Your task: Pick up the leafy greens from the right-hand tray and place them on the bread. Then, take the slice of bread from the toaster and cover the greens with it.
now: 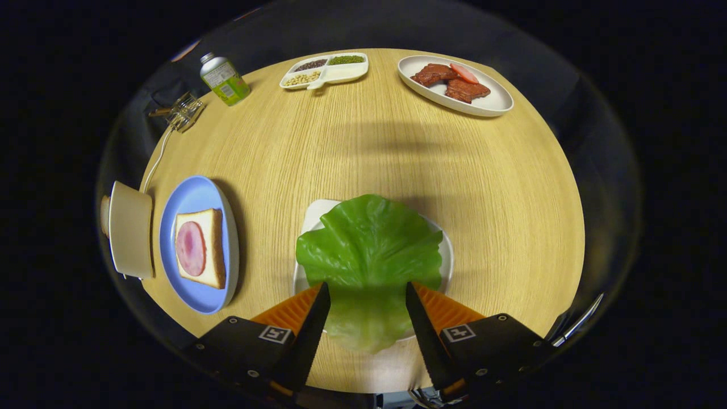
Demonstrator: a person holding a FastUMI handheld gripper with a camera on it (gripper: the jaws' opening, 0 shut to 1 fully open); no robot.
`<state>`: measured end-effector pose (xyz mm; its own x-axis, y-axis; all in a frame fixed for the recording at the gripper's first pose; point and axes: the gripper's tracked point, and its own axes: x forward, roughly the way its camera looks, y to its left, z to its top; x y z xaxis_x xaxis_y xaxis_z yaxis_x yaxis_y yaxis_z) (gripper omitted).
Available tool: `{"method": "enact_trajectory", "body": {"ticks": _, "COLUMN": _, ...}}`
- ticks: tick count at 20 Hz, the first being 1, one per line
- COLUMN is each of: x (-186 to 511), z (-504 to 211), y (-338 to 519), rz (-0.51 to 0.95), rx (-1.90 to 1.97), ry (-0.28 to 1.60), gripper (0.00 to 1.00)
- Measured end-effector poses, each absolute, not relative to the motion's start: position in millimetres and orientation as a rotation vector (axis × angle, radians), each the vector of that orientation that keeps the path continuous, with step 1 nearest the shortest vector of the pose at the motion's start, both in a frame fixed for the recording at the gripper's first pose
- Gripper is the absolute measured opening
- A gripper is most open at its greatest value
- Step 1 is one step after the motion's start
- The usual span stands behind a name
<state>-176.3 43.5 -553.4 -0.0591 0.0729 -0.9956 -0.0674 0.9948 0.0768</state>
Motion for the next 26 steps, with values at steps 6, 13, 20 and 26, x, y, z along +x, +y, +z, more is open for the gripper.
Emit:
{"method": "enact_trajectory", "body": {"ticks": 6, "x": -178, "z": -557, "y": 42, "rz": 0.064, "rx": -0.005, "ry": 1.637, "gripper": 0.70}}
{"method": "enact_trajectory", "body": {"ticks": 13, "x": -179, "z": -556, "y": 33, "rz": 0.004, "rx": 0.072, "ry": 1.665, "gripper": 0.15}}
{"method": "enact_trajectory", "body": {"ticks": 20, "x": -170, "z": -521, "y": 54, "rz": 0.022, "rx": 0.199, "ry": 1.625, "gripper": 0.05}}
{"method": "enact_trajectory", "body": {"ticks": 26, "x": -146, "z": -484, "y": 90, "rz": 0.105, "rx": 0.238, "ry": 1.573, "gripper": 0.05}}
